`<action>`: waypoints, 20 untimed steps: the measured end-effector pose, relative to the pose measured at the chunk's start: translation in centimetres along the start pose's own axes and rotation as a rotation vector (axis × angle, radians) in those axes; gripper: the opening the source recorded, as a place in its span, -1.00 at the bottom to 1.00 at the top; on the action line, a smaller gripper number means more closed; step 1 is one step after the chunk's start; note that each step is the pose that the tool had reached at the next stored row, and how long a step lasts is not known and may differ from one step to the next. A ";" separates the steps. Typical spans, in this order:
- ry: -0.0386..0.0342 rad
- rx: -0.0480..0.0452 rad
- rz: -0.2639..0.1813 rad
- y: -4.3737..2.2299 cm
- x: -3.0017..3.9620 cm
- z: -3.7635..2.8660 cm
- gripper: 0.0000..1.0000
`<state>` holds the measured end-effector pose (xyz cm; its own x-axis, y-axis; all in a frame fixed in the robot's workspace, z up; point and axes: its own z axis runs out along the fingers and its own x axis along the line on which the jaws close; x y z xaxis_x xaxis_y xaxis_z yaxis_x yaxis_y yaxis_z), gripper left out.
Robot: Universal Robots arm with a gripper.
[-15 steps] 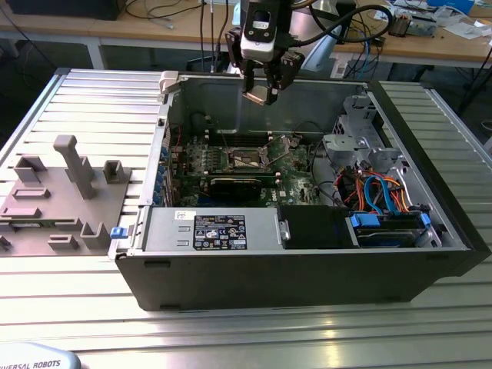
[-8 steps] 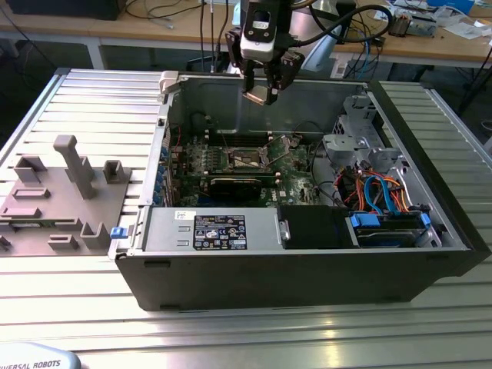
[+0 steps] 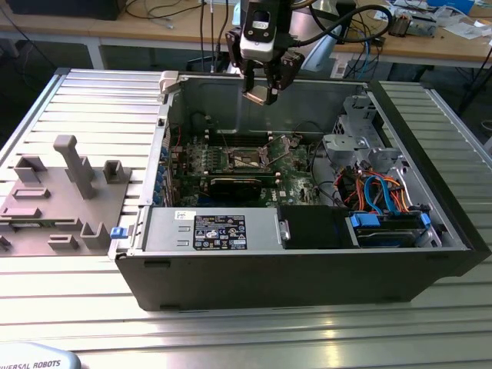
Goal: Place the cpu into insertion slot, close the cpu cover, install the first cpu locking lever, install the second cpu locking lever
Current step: 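Place the cpu into insertion slot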
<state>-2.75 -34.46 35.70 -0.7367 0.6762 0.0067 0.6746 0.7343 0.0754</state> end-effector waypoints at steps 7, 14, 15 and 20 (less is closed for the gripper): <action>-0.0003 0.0000 0.004 0.00 0.00 0.00 0.08; -0.0006 0.0000 0.008 0.00 0.00 0.00 0.08; -0.0006 0.0000 0.008 0.00 0.00 0.00 0.08; -0.0009 -0.0001 0.011 0.00 0.00 0.00 0.08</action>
<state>-2.75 -34.46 35.69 -0.7291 0.6844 0.0067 0.6828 0.7267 0.0754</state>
